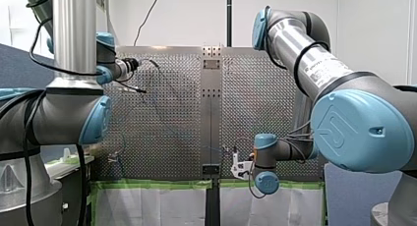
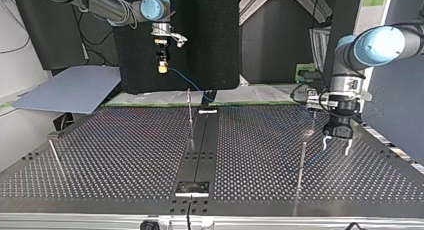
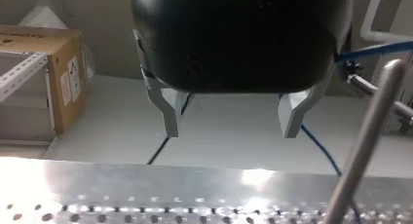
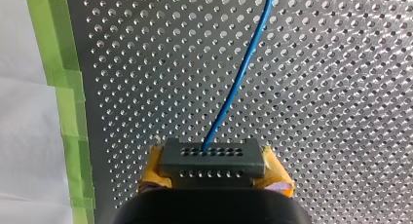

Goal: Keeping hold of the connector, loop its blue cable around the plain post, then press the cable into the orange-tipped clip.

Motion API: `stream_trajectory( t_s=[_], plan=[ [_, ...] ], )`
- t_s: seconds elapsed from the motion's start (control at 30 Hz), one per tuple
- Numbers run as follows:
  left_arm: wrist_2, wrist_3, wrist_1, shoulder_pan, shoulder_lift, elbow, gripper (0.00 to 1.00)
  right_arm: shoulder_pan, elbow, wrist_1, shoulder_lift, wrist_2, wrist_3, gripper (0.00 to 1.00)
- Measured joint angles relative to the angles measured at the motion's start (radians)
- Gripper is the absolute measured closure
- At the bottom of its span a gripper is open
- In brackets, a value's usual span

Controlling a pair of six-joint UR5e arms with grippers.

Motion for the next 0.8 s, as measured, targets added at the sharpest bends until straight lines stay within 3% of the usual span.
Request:
stream_trajectory(
  t_s=[0.57,0.8],
  plan=[
    [-0.143,0.153,-0.158,-0.011,-0.019,0.015,0.0,0.001,0.0,0.0,0.0,0.0,0.0,1.0],
    [-0.199,0.214,-0.219,-0.022,-0.059,0.059,0.0,0.001,0.0,-0.001,0.0,0.0,0.0,1.0]
  ],
)
